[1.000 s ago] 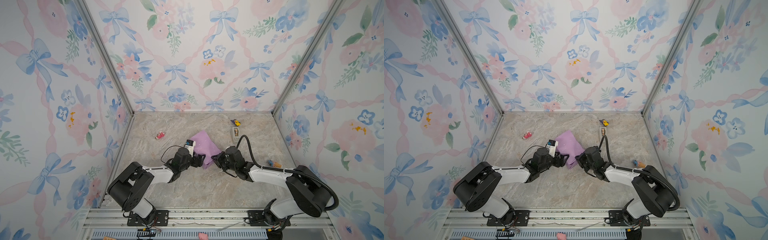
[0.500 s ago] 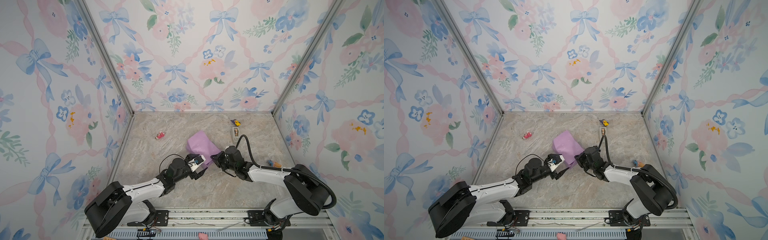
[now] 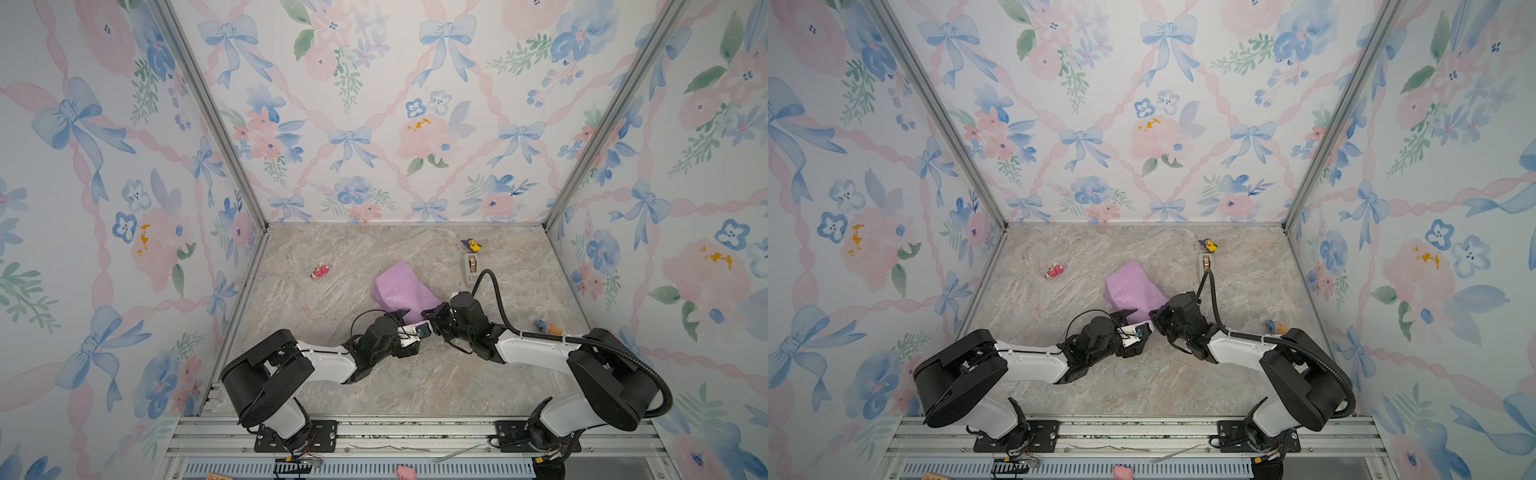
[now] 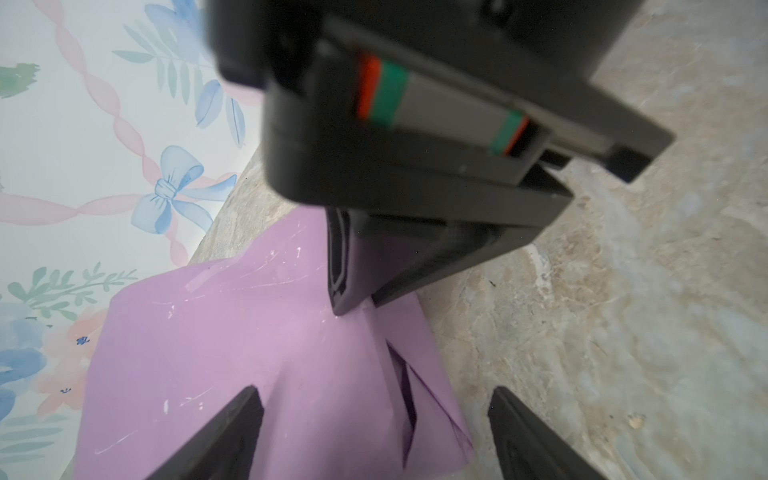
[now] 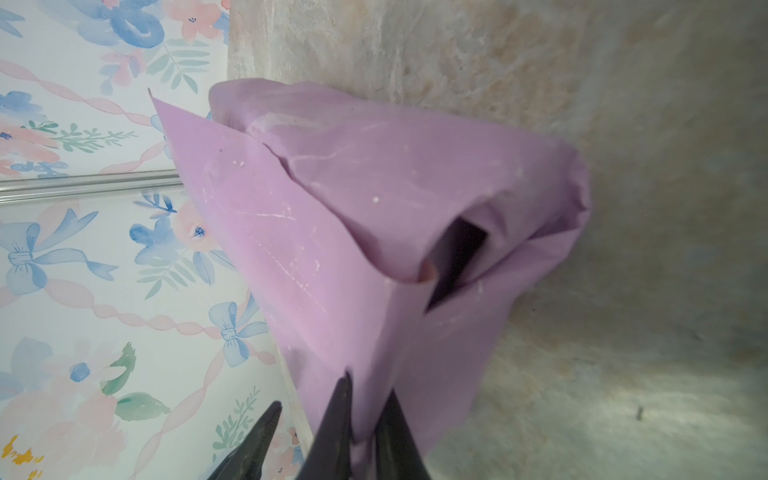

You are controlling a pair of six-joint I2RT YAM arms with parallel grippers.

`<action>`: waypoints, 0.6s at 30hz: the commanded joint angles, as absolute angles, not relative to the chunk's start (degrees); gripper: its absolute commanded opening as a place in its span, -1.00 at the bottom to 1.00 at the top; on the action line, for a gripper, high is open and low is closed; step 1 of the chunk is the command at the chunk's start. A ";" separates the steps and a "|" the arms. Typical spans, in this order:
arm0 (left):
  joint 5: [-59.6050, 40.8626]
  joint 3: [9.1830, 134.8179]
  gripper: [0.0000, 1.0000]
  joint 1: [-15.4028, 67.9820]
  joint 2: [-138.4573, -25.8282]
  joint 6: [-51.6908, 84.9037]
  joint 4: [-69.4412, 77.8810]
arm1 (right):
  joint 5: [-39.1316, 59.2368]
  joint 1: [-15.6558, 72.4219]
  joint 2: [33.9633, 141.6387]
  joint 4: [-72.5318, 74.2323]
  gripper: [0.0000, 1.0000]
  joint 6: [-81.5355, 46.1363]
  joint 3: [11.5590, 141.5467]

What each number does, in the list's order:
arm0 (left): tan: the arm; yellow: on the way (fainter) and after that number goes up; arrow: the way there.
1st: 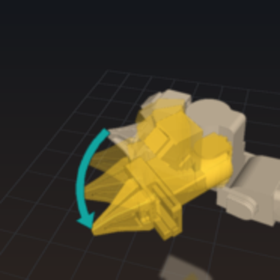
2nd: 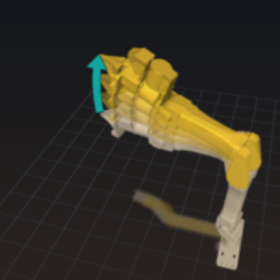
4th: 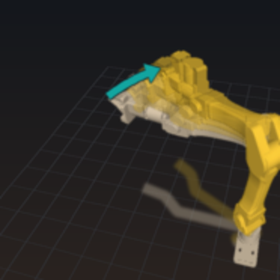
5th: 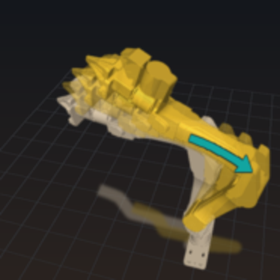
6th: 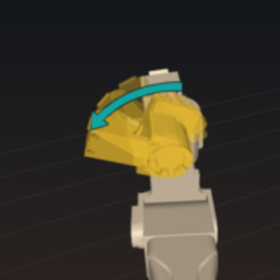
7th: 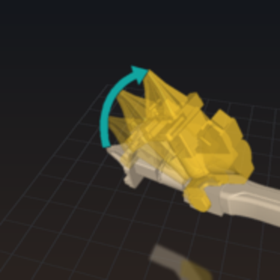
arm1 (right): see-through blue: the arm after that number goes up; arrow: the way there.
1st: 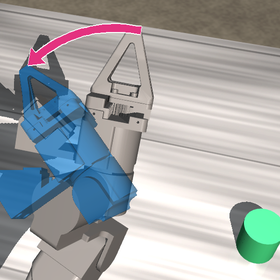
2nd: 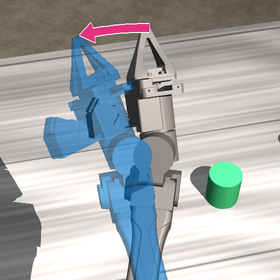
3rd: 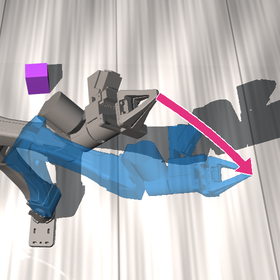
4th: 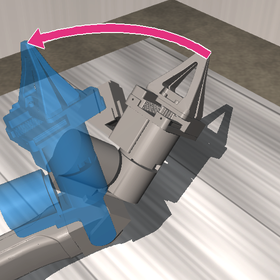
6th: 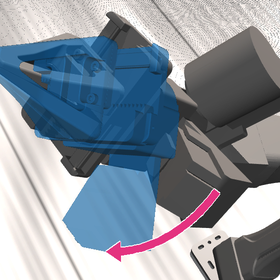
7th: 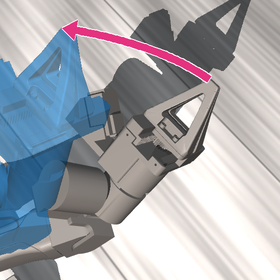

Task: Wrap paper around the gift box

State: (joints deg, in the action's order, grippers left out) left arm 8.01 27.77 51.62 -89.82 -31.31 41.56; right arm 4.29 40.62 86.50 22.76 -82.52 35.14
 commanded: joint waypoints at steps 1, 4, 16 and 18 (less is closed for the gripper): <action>15.06 28.98 0.77 52.99 -92.92 -29.19 44.83 | 5.06 41.29 88.33 18.20 -0.73 -82.64 34.34; 17.86 29.16 0.76 53.92 -95.09 -26.96 46.85 | 5.21 41.24 88.59 18.58 -0.73 -82.70 34.29; 26.85 28.74 0.57 56.51 -101.37 -18.97 51.06 | 5.44 41.29 88.84 19.92 -0.73 -83.23 33.67; 27.26 28.15 0.52 56.73 -102.14 -17.22 51.07 | 5.45 41.26 88.86 20.30 -0.73 -83.34 33.51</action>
State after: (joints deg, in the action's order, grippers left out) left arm 24.67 28.62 56.75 -99.61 -22.72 53.15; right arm 4.34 40.51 87.02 23.88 -84.03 35.14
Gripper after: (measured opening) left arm 0.769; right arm 0.136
